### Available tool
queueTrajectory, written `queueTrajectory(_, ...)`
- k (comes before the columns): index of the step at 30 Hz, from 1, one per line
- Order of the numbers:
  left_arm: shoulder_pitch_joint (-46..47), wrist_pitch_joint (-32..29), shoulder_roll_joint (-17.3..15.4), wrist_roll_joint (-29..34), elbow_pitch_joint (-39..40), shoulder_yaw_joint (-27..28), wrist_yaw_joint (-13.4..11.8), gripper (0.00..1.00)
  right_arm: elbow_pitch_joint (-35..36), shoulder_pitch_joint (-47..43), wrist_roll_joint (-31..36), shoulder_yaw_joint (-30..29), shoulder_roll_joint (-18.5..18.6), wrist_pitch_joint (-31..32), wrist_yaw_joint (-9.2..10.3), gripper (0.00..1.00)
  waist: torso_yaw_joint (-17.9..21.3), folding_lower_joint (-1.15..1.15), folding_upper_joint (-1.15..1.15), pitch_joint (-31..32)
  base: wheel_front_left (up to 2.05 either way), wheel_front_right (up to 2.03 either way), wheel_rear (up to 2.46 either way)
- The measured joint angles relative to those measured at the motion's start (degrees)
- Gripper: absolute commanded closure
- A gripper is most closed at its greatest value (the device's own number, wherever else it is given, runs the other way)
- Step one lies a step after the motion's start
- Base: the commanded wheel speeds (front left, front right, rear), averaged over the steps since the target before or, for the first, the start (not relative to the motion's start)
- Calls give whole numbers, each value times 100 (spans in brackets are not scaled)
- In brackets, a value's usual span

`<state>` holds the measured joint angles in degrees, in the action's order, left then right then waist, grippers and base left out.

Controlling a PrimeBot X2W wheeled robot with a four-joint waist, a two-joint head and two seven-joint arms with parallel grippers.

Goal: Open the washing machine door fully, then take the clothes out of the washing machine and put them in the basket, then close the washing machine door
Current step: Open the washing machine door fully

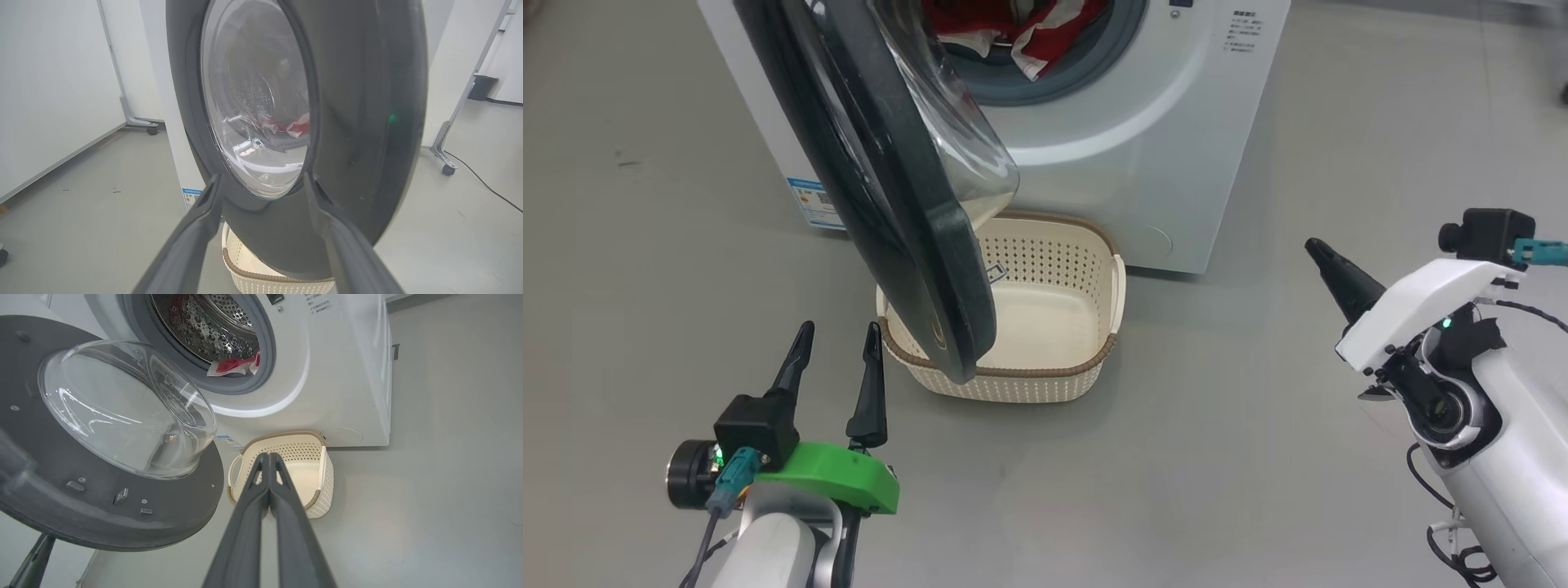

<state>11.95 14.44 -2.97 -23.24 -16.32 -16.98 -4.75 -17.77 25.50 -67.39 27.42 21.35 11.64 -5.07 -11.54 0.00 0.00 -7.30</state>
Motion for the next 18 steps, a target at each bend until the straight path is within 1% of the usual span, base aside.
queueTrajectory(3,-29,0,0,37,1,20,10,0,157,-213,243,-110,79,-499,-1,100,136,0,0,79,0,0,0)
queueTrajectory(7,-69,0,-15,75,11,55,55,0,320,-540,756,-85,260,-1023,-9,100,283,0,0,162,0,0,0)
queueTrajectory(11,-98,0,-18,114,21,160,58,0,444,-868,868,-192,192,-1569,12,100,402,0,0,216,0,0,0)
queueTrajectory(14,-145,0,-20,120,29,215,58,0,503,-1094,1210,-130,240,-1882,27,100,481,0,0,248,0,0,0)
queueTrajectory(18,-174,0,-16,121,57,299,59,0,584,-1421,1240,-136,180,-2248,96,100,572,0,0,278,0,0,0)
